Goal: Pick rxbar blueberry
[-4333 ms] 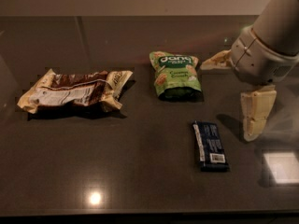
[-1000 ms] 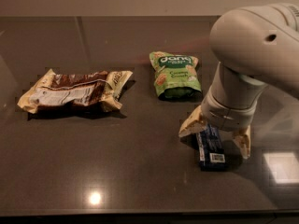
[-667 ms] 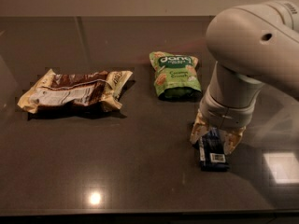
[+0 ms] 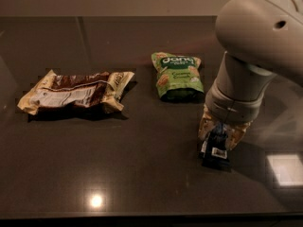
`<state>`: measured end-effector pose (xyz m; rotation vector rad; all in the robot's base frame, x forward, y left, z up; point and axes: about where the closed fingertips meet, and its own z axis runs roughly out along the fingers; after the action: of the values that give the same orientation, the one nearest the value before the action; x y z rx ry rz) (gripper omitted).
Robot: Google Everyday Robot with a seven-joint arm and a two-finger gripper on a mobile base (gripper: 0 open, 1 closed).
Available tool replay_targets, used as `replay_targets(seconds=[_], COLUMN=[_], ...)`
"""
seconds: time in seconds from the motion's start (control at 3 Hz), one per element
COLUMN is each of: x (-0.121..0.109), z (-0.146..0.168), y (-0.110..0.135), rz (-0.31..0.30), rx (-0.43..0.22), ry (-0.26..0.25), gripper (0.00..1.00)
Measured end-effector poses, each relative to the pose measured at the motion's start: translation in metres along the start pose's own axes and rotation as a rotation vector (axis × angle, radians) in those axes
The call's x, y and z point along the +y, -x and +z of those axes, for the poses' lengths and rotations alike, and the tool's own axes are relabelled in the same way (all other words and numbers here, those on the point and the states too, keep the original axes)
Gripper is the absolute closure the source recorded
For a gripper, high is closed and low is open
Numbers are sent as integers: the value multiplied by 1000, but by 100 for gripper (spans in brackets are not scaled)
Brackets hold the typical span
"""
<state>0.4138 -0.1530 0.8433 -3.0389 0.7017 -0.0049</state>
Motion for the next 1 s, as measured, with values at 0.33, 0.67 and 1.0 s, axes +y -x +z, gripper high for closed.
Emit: replay_targets(seconds=[0.33, 0.67, 1.0], x=[-5, -11, -22], z=[-27, -62, -97], y=[-13, -21, -19], rz=[129, 234, 311], rx=[-4, -12, 1], ry=[-69, -131, -171], gripper=[100, 100, 100])
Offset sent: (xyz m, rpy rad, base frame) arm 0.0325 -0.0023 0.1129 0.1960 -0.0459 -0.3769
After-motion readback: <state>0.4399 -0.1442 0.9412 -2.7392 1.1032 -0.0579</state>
